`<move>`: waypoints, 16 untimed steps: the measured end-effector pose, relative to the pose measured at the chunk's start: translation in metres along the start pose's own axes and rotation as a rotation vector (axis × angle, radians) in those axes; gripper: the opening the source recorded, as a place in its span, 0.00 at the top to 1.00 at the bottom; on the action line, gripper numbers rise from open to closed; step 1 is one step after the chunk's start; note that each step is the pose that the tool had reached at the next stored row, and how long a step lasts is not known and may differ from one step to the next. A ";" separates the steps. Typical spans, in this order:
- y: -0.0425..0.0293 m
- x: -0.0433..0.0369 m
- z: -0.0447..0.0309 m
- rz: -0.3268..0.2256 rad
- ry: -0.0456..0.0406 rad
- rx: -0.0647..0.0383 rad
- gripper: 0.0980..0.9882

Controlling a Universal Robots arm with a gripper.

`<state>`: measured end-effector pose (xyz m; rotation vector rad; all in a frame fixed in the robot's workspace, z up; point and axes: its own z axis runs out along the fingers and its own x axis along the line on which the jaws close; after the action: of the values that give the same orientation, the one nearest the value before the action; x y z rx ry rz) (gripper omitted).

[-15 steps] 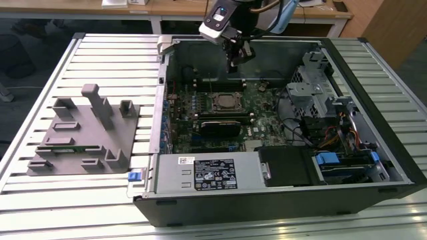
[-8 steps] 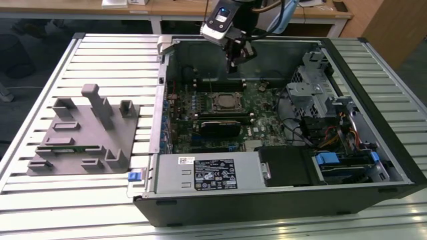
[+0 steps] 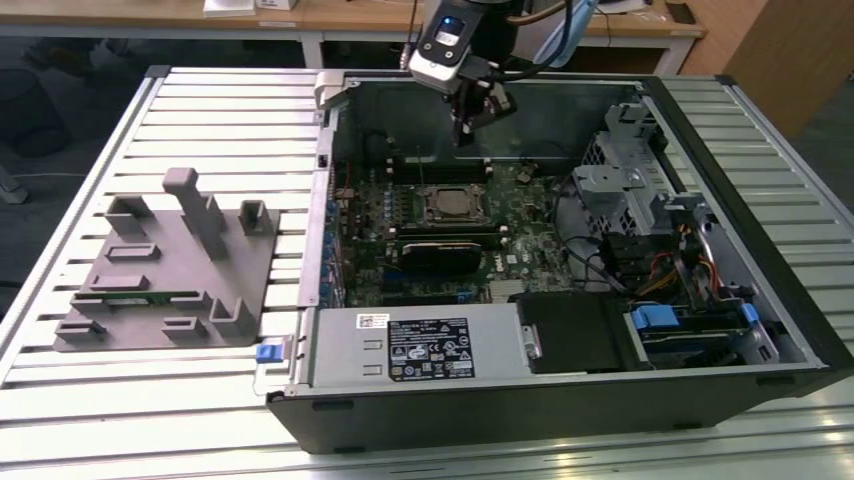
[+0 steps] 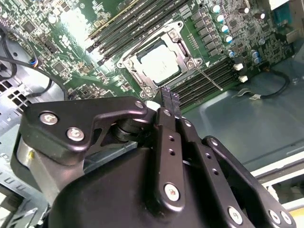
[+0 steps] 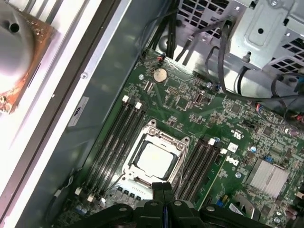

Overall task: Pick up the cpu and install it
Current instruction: 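Install the first cpu locking lever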

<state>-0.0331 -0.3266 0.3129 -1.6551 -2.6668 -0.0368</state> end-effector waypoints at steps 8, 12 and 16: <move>0.0000 0.0000 0.0000 -0.046 0.0009 0.001 0.99; 0.0000 0.0000 0.0000 -0.067 0.0013 0.001 0.99; 0.0000 0.0000 0.0000 -0.087 0.0017 0.001 0.99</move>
<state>-0.0331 -0.3266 0.3129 -1.5365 -2.7357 -0.0367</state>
